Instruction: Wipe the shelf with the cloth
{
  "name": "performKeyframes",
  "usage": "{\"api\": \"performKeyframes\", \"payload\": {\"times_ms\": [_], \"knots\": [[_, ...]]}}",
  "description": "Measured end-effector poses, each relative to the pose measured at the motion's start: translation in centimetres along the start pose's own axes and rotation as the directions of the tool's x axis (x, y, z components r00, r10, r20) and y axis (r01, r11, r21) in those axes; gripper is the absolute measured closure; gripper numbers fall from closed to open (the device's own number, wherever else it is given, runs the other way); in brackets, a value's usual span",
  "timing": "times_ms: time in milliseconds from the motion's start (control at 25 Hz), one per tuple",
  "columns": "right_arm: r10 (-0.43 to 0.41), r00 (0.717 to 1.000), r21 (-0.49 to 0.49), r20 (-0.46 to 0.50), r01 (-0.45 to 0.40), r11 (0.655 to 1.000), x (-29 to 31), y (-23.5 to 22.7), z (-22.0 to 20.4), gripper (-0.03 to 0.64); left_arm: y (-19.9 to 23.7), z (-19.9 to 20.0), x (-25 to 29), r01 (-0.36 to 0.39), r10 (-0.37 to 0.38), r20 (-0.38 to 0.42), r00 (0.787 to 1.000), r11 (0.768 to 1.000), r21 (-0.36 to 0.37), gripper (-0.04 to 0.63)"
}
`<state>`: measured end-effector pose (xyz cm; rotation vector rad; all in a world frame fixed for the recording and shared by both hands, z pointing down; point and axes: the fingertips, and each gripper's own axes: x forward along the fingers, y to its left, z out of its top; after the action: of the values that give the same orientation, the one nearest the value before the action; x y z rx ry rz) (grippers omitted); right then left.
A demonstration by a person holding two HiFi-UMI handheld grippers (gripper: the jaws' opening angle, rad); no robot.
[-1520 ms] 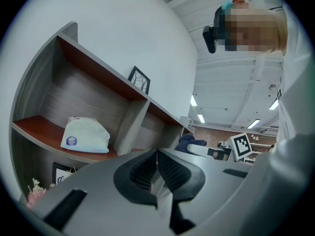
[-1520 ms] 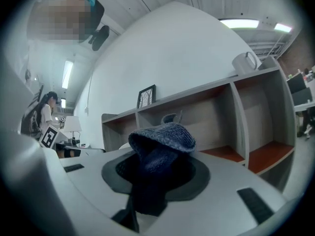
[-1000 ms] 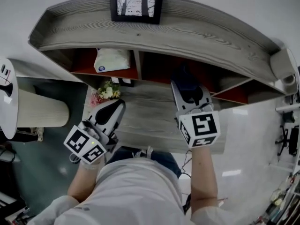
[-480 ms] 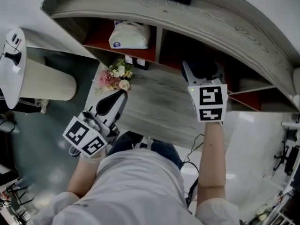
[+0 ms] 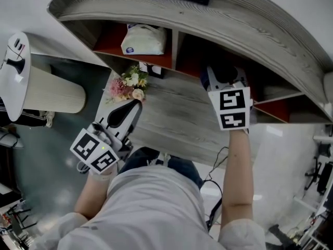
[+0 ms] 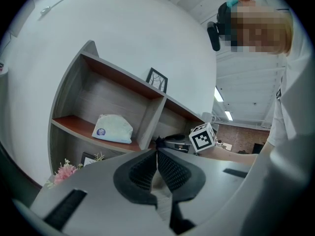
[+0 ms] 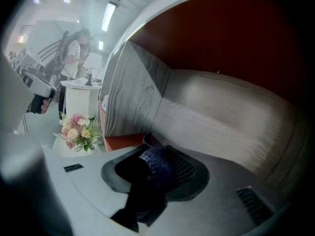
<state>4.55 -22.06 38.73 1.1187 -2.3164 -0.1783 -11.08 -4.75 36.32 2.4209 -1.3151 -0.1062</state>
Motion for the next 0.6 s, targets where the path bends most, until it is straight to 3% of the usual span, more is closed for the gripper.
{"api": "performKeyframes", "payload": {"times_ms": [320,600], "knots": [[0.099,0.994,0.033,-0.046,-0.097,0.995,2.9,2.1,0.1,0.511,1.1,0.1,-0.5,-0.028,0.028,0.007,1.0,1.0,-0.014,0.577],[0.103,0.994,-0.017,-0.036,-0.104,0.994,5.8,2.6,1.5,0.511,2.0,0.1,-0.4,-0.041,0.042,0.014,0.999,0.999,-0.03,0.578]]}}
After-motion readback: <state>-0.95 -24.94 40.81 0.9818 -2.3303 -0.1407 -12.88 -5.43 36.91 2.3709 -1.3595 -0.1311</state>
